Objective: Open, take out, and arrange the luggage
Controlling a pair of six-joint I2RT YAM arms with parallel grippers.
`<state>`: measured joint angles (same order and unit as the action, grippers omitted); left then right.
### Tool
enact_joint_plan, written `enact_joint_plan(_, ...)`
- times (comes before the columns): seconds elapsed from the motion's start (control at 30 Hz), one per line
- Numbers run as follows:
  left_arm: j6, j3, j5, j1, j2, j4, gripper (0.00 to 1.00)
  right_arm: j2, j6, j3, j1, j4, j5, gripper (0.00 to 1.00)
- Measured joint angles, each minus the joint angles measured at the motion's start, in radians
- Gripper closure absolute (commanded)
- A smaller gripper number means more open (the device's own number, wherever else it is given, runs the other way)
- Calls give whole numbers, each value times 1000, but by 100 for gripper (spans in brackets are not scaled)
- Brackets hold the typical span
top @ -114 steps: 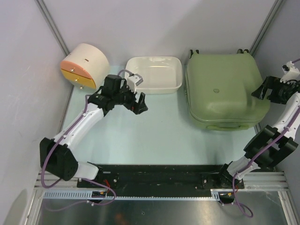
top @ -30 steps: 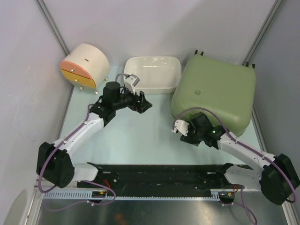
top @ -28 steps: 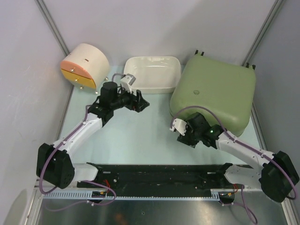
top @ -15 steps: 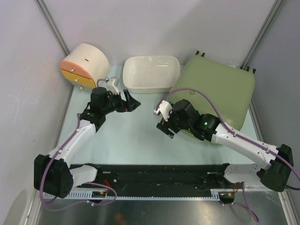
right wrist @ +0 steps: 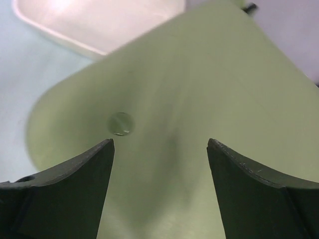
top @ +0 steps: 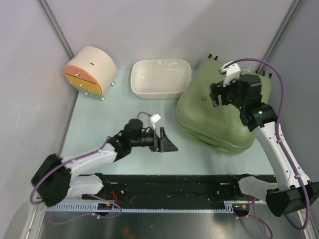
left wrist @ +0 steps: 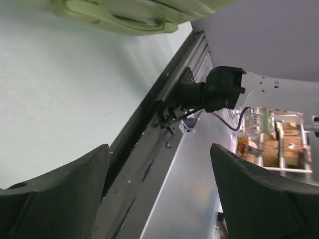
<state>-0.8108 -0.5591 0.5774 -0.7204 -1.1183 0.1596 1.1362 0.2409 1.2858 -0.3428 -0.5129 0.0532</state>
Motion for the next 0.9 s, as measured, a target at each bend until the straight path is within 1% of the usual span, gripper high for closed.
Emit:
enact_joint_plan(0.03,-40,-7,-3,-35,-47,47,17,-3,-3,1,50,1,17,19)
enact_joint_plan(0.07,-84,-17,-10,-65,-103,88,22,-6,-6,1,94,-2,32,19)
enact_joint_plan(0.17,-210,-34,-55,-124,-257,198,32,-14,-14,1,200,-11,76,19)
enact_joint_plan(0.2,-261,-37,-77,-144,-306,238,33,-18,-18,1,228,-16,88,18)
enact_joint_plan(0.33,-381,-72,-138,-192,-426,311,34,-38,-28,1,313,-29,140,18)
enact_joint_plan(0.57,-509,-240,-237,-242,-592,397,34,-39,-40,1,432,-31,229,17)
enact_joint_plan(0.67,-554,-248,-283,-256,-629,419,32,-32,-42,1,460,-31,266,17)
enact_joint_plan(0.83,-612,-254,-351,-260,-697,437,37,-16,-48,1,485,-31,304,16)
enact_joint_plan(0.9,-640,-259,-380,-265,-702,446,40,-9,-51,1,488,-32,313,16)
